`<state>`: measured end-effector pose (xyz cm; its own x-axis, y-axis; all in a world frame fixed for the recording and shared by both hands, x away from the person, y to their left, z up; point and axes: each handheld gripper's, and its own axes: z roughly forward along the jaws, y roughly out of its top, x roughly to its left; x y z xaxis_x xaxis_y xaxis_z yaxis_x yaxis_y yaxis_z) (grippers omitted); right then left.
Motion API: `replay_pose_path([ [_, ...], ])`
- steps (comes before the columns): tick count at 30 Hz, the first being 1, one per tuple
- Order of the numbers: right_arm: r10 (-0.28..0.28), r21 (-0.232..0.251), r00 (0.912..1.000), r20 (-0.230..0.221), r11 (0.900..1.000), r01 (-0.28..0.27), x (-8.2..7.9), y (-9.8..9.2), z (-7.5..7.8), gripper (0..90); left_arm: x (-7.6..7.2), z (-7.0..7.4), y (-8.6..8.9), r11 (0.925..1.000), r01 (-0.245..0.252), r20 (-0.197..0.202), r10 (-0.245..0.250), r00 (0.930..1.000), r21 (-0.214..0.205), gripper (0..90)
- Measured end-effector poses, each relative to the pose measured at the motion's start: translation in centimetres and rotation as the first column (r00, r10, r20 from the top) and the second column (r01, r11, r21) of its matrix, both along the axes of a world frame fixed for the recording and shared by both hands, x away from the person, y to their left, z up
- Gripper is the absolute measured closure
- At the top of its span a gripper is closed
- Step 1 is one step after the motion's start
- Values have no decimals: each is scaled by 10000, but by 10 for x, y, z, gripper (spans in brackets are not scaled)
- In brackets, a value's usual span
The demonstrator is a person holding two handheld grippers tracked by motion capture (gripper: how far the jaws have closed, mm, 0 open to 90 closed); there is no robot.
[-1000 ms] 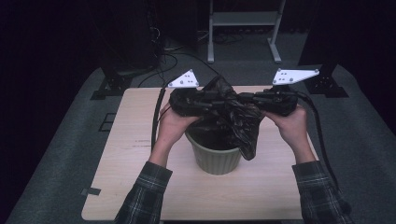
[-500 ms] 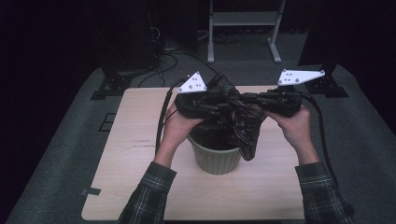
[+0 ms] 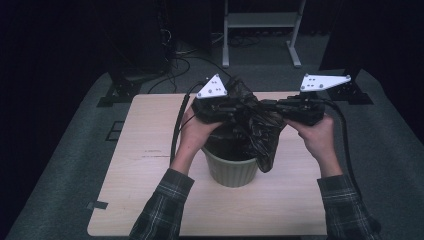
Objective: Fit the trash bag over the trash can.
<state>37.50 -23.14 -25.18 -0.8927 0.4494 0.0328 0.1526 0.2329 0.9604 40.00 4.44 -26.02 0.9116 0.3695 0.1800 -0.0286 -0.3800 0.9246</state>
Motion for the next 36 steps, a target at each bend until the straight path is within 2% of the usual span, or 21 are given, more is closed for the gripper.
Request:
replay_pose_path([
  [2,39,67,10000,-22,10000,-39,0,0,0,900,-1,1,-2,9996,243,-32,-243,9997,-156,896],
  [4,26,87,10000,6,10000,-26,0,-1,0,900,-2,1,-4,9992,399,-104,-400,9991,-20,898],
  [5,-13,82,10000,4,10000,12,0,-1,0,900,-4,1,-3,9994,315,-75,-314,9995,136,898],
  [7,-155,34,9999,31,9999,155,0,-5,0,900,-5,1,1,9994,294,-76,-293,9995,158,899],
  [10,-349,145,9994,13,9993,349,0,-14,-1,900,-7,-1,13,9998,147,-194,-145,9997,134,900],
  [15,-827,111,9965,-93,9965,828,1,-29,-8,900,-15,-5,34,9992,3,-233,6,9997,403,900],
  [20,-1439,66,9890,-342,9895,1442,3,-38,-18,900,-23,-13,59,9978,-265,-312,284,9991,611,900],
  [25,-1812,37,9821,-517,9834,1816,3,-45,-27,900,-30,-20,85,9966,-593,-445,619,9971,574,900],
  [28,-2128,53,9749,-653,9769,2136,1,-52,-33,900,-36,-23,101,9939,-808,-438,842,9955,757,899],
  [31,-2423,148,9675,-727,9697,2440,-1,-60,-38,900,-43,-28,116,9916,-1051,-466,1088,9930,754,899],
  [33,-2516,255,9645,-804,9668,2543,-3,-66,-43,900,-47,-31,125,9930,-1006,-580,1042,9929,618,900],
  [36,-2520,239,9638,-865,9667,2549,-8,-68,-49,900,-53,-35,131,9903,-1067,-551,1119,9922,890,899],
])
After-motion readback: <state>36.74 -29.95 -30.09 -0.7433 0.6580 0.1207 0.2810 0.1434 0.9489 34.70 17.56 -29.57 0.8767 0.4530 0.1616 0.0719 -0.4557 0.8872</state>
